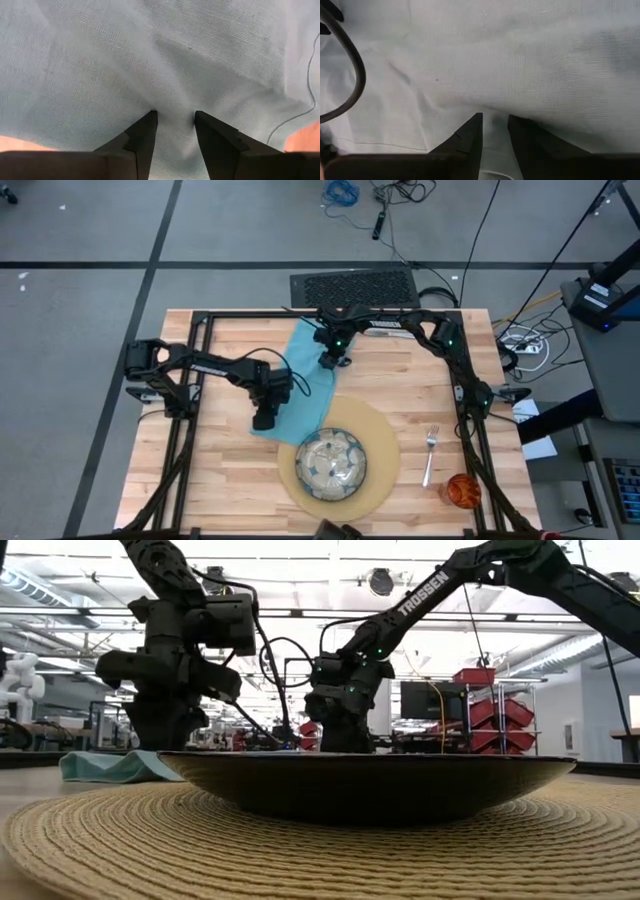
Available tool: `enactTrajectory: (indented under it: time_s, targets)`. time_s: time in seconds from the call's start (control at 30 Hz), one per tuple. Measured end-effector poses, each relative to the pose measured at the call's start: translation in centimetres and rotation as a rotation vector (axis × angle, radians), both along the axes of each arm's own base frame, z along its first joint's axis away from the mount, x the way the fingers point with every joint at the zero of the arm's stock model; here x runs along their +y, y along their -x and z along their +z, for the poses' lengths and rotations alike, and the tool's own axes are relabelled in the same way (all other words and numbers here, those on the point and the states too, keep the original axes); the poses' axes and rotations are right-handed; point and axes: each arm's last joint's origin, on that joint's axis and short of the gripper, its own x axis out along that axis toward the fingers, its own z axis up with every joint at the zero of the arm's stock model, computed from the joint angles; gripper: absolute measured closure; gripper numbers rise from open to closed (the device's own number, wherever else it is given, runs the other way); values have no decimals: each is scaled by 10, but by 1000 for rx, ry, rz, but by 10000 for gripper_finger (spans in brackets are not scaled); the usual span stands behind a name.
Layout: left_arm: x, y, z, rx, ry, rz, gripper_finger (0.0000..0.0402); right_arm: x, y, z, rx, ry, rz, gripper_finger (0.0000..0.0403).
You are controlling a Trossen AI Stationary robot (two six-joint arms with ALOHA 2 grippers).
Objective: Set table place
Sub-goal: Fold the blue napkin
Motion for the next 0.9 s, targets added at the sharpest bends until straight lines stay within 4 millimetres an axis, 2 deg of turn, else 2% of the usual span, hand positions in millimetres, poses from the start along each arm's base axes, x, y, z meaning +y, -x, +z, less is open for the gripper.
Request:
enactTrajectory:
  time_s: [0.27,0.5,0.67,0.9]
  targets:
    - [-13,-1,0,21,-15,33,273,-7,5,0,8,-19,-2,312]
    - [-24,4,8,22,2,35,273,-17,7,20,135,91,-15,312]
    - [-26,7,15,14,16,68,273,-25,7,35,158,133,-41,312]
    - [-31,8,16,14,6,70,273,-24,10,37,201,128,-31,312]
